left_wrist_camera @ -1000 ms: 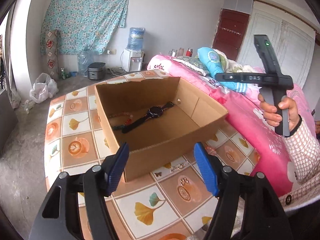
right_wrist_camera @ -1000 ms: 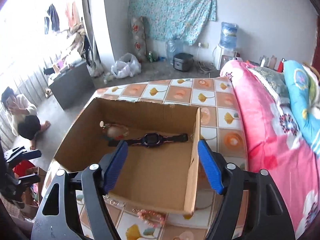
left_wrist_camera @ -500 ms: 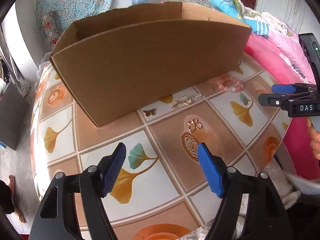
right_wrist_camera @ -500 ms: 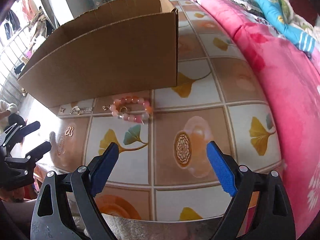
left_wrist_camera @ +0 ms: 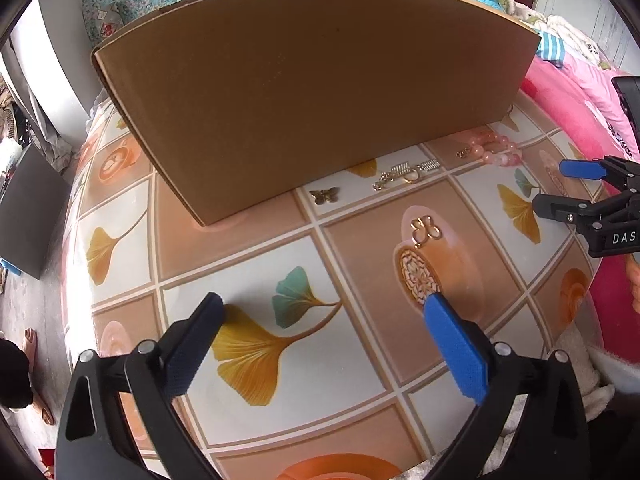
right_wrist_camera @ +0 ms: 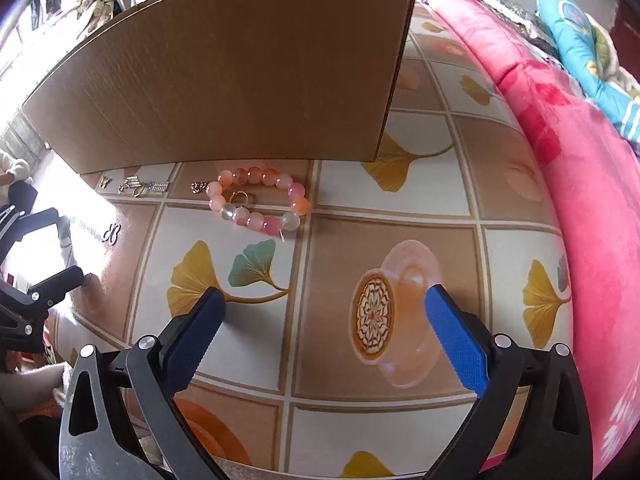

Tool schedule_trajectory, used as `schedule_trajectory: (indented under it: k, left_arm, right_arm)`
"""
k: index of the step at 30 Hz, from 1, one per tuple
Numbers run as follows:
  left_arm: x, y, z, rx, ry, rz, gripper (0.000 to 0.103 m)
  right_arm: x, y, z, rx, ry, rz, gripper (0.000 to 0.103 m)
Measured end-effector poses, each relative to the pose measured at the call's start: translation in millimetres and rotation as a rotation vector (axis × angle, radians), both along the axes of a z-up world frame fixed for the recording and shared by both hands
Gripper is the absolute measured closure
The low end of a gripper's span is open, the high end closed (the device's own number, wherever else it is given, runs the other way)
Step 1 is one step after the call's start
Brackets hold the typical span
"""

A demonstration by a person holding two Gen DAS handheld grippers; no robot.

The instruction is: Organize jewelry

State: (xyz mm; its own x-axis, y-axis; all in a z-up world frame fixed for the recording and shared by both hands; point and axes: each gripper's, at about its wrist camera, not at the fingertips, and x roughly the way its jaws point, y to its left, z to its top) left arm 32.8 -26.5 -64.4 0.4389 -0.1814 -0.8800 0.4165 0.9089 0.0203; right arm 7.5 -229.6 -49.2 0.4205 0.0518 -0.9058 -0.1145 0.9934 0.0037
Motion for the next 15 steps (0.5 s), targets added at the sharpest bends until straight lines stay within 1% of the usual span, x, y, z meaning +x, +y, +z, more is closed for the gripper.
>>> schedule_trajectory:
  k: [5, 8, 10, 12, 14, 15]
  left_arm:
    - [1, 2, 1, 0.002, 0.012, -0.020, 0.004]
    - [0, 3, 1, -0.002, 0.004, -0.025, 0.004]
    - [-1, 4, 1, -0.006, -0.006, -0.027, 0.004]
    - [-1, 3, 1, -0.005, -0.005, -0.029, 0.004]
    - [0, 4, 1, 0.000, 0.006, -0.049, 0.004]
    - [1, 7, 2, 0.005, 0.006, -0.045, 0.004]
  right_arm:
    - [14, -4, -2, -0.008, 0.063, 0.029, 0.007]
    - [16, -5, -2, -0.009, 0.066, 0.050, 0.007]
    - [18, -6, 0, 0.002, 0.067, 0.034, 0.007]
    - [19, -9, 6, 0.061, 0.046, -0.003, 0.007]
    - [17, -10, 16, 0.126, 0.005, -0.025, 0.014]
    - [16, -8, 21, 0.149, -0.023, -0.028, 0.015]
